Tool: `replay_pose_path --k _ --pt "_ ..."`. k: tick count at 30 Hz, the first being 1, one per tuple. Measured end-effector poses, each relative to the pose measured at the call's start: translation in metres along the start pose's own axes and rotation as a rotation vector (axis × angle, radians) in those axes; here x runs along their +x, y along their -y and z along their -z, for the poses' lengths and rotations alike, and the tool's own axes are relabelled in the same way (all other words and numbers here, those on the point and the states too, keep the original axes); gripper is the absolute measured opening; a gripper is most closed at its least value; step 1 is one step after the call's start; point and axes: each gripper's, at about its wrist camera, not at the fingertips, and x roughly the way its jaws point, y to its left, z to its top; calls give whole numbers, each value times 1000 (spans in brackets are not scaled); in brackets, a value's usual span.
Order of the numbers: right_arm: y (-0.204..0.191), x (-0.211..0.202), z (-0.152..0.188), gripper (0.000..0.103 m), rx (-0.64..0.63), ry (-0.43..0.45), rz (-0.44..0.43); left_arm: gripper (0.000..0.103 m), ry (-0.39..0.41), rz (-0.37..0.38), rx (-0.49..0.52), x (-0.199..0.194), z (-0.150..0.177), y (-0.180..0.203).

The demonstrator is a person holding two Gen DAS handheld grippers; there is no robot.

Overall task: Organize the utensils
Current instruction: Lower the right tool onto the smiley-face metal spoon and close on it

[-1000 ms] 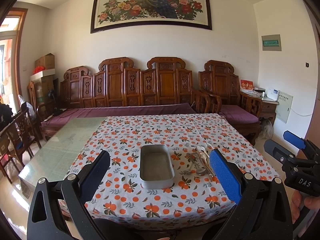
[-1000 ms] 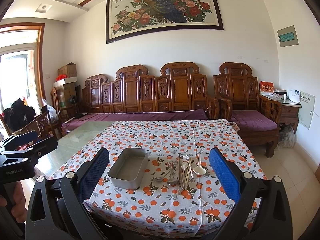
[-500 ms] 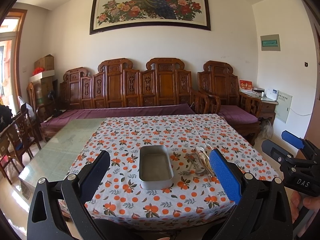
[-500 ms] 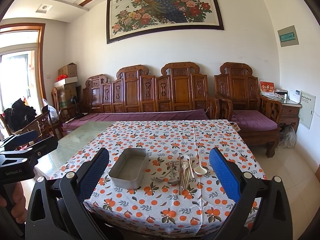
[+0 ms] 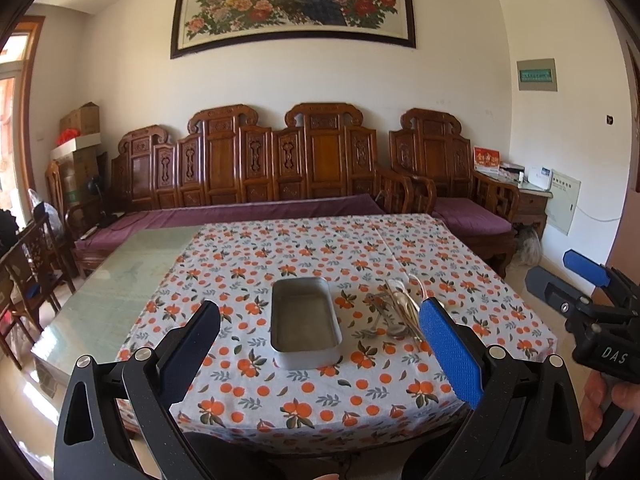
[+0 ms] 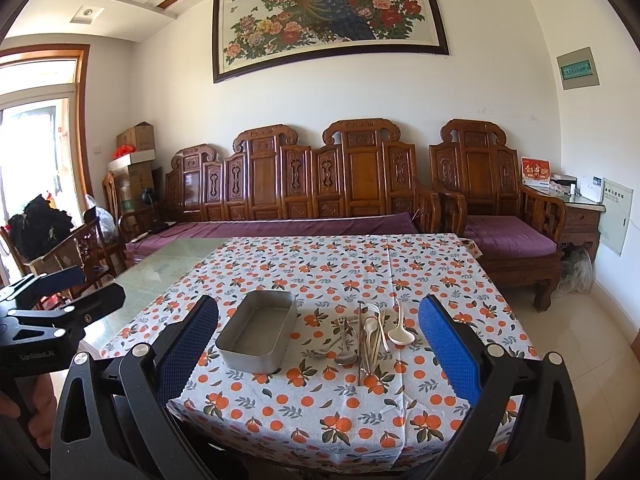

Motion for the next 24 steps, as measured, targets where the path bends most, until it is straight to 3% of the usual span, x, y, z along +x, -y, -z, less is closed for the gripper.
replay_pose_path --k 10,24 --pt "27 46 20 99 -4 -66 3 96 -95 46 17 44 19 3" --pt "82 143 50 77 49 -205 27 96 -219 86 52 120 21 -1"
